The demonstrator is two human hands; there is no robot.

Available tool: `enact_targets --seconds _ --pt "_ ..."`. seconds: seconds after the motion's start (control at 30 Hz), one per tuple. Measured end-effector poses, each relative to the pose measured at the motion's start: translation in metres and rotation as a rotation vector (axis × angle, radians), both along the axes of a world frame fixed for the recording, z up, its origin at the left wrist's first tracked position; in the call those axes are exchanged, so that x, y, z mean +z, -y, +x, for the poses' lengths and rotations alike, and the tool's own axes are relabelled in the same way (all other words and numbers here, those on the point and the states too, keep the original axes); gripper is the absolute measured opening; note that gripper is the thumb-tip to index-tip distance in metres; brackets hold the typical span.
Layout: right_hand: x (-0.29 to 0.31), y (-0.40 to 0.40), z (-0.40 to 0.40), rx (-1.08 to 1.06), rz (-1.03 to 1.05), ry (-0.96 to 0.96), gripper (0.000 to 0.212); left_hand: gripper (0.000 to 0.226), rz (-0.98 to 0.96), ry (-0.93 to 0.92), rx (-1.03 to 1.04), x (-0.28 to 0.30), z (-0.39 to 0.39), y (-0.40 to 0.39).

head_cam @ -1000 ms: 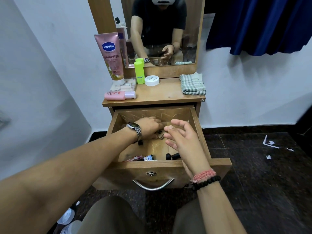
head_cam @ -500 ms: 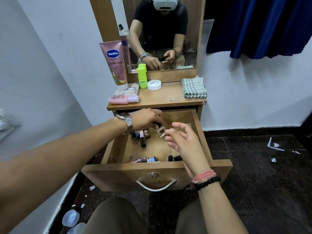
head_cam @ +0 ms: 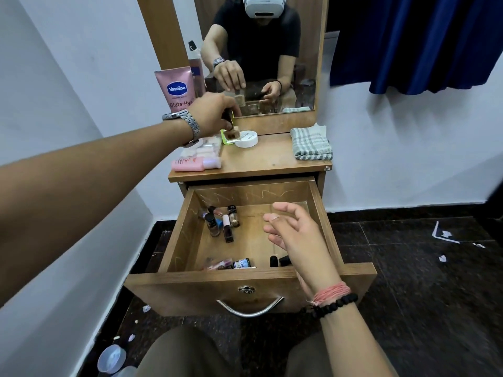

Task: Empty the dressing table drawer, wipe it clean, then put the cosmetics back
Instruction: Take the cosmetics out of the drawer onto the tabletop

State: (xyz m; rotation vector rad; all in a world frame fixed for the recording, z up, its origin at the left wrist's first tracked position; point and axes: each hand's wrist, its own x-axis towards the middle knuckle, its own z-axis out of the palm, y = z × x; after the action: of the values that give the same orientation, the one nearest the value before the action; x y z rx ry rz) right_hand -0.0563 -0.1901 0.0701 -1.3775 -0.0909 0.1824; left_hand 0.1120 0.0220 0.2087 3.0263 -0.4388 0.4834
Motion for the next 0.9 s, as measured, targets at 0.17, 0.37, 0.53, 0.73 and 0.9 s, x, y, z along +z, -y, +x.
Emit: enact_targets --seconds 0.17,0.37,0.53,0.73,0.9 --pt "-0.003 0.0 0.003 0.01 -0.01 -0.006 0.019 0.029 -0.008 -0.038 0.134 -0.017 0.018 -0.008" --pt "-0.003 0.0 0.004 0.028 -0.005 -0.004 0.017 0.027 -0.092 -0.04 0.205 -0.035 0.032 -0.016" --pt "-0.003 -0.002 0.003 0.031 -0.021 -0.002 0.019 0.027 -0.136 0.009 0.224 -0.04 0.039 -0.015" --pt "-0.002 -0.002 0.002 0.037 -0.034 0.003 0.019 0.022 -0.145 0.052 0.235 -0.039 0.045 -0.018" --pt "-0.002 -0.002 0.002 0.034 -0.061 0.01 0.019 0.025 -0.11 0.088 0.22 -0.039 0.049 -0.02"
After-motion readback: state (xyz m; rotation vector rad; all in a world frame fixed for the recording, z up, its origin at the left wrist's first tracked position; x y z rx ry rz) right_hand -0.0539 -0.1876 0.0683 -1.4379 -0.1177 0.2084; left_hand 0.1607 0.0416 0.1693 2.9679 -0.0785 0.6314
